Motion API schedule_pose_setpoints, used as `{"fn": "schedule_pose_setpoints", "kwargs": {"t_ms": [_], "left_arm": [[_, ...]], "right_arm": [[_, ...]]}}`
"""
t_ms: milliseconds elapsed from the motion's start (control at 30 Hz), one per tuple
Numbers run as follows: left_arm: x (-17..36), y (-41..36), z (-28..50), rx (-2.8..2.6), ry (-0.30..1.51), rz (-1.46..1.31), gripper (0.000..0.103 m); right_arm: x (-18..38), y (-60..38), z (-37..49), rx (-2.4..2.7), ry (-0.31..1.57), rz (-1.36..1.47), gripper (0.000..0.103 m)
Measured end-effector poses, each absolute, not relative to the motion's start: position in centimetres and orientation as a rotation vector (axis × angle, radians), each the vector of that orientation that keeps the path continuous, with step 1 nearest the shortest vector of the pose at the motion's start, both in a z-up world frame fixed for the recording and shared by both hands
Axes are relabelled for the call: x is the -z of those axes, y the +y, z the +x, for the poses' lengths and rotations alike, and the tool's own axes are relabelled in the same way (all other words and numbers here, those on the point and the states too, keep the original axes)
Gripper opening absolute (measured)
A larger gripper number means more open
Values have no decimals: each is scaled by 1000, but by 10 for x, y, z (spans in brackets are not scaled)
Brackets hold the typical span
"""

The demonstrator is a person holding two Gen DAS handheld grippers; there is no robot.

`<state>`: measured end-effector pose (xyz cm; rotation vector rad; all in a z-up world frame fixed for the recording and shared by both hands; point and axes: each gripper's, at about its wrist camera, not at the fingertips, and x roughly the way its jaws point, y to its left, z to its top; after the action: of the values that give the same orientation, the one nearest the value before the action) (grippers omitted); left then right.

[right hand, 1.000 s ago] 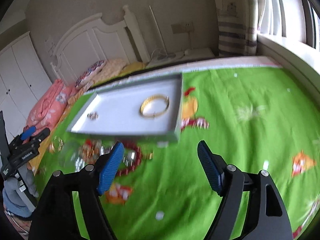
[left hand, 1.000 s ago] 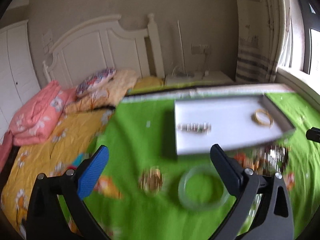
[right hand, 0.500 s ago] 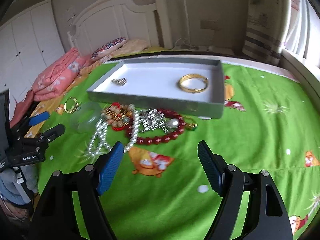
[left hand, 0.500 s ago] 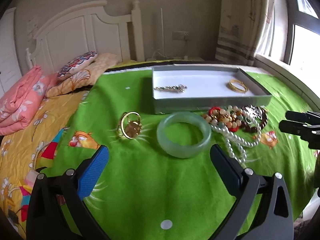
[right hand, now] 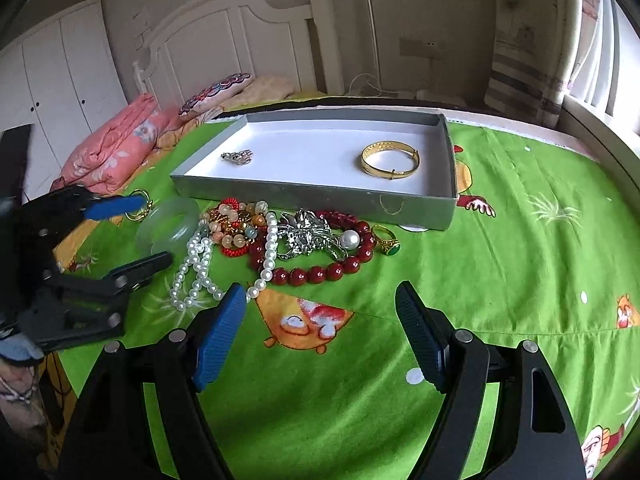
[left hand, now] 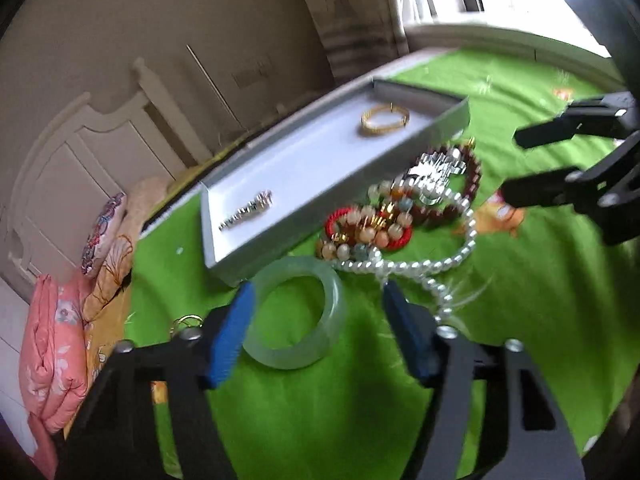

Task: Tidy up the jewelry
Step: 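Move both tools back over the remaining jewelry pile, then grasp the jade bangle with the left tool while the right tool grasps the bead bracelet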

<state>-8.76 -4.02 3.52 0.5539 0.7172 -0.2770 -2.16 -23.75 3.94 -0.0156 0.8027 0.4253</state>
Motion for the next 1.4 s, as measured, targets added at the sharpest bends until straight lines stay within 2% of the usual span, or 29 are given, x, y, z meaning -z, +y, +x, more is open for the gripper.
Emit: {"fn": "schedule_pose_setpoints", "kwargs": {"t_ms": [233, 267, 300, 333, 367, 500, 700, 867, 1167, 1400], "left_arm": [[-24, -29, -71, 357, 786, 481, 60], [-24, -27, -70, 378, 798, 451, 47], [-25, -24, -70, 427, 815, 397, 27], [-25, -21, -71, 425, 811, 368, 17], [-24, -20, -72, 414, 809, 354, 14], [-32, -4, -78, 414, 784, 213, 13], [-59, 52, -92, 544, 723, -209, 13], [-65, 68, -93, 564, 701, -311, 13], [-67, 74, -101, 559, 681, -331, 13], [-69, 83, -110, 552, 663, -346, 13]], "right_arm": [[-40, -232, -18, -423, 819, -49, 74], [-41, -230, -18, -432, 820, -58, 73], [-42, -228, -18, -439, 817, -61, 72], [-42, -227, -18, -448, 818, -57, 69], [-43, -225, -19, -461, 819, -50, 65], [-46, -217, -17, -491, 820, -63, 55], [-44, -200, -6, -530, 845, -73, 42], [-38, -181, 8, -509, 868, -138, 20], [-34, -171, 8, -484, 881, -184, 17], [-59, -170, 5, -508, 763, -172, 18]]}}
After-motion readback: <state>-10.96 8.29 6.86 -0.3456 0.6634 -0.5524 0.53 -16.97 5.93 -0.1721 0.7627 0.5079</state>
